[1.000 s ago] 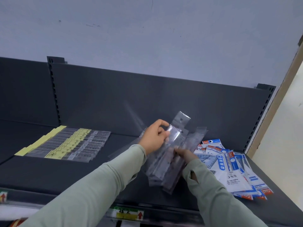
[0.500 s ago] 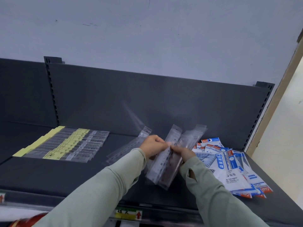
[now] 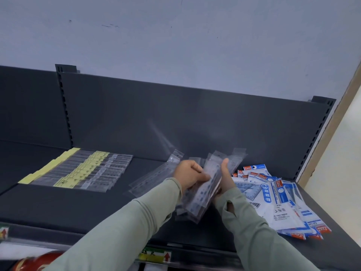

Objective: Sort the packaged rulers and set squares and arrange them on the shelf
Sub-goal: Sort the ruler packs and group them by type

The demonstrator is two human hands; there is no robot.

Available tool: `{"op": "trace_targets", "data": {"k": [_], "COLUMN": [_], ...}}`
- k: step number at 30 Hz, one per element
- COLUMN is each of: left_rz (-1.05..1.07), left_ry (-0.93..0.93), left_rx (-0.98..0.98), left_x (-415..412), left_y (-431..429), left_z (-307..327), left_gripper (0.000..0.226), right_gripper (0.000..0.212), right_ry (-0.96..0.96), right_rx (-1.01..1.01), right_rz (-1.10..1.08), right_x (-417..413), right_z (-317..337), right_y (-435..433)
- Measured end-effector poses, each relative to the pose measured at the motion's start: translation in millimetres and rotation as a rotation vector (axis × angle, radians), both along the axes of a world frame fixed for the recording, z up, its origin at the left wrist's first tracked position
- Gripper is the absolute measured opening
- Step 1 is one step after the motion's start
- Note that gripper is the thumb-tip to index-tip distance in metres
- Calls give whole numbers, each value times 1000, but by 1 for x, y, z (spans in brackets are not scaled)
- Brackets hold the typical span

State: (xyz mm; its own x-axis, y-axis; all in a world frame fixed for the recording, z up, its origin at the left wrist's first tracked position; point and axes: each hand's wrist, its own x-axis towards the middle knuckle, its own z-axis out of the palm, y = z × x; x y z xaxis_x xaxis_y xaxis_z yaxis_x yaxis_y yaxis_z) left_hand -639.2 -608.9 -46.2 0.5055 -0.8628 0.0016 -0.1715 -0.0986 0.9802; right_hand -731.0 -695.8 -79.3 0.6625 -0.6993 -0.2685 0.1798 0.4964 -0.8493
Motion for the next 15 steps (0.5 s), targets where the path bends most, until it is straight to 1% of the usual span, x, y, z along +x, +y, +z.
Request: {"op": "trace_targets", "data": {"k": [3,5,6,7,8,9,10,11,12,13,14,15], "left_rz": [31,34,60,112,170,212,219,195,158,125,111,112], "left_ry": [-139,-219,-251,-318,-437,-582,-710,-806,-859,-877,-876,-864], "left_rx": [-13,-5,2,27,88,189,334,514,690,818,891,923], "left_x": [0,5,11,18,28,40,50,58,65,71,75,78], "left_y": [-4,-6,-5,-3,0,4,9,14,20,23,25,26], "left_z": [-7,-8,-6,-5,-2,1,2,3,1,-1,-3,-6], "left_gripper": [38,33,30,27,21,18,24,36,50,62,73,80], "right_gripper": [67,59,50,32,13,14,20,22,22,20,18,16], "right_ry": [-12,43,41,38,13,5,10,23,30,28,28,31], "right_rx": [5,14,36,66,89,108,118,110,86,59,40,31], "right_rz": [-18,-73,-65,-66,-52,-75,-104,-114,-114,-111,-98,-86], "right_x": [-2,-1,-2,-4,-5,-7,-7,-9,-8,-8,-7,-6], "right_z": [-5,-5,-6,-5,-2,-2,-1,-1,-2,0,-2,-3], "right_y": [-6,-7,-8,-7,-5,-5,-8,-7,-7,-3,-3,-4]}}
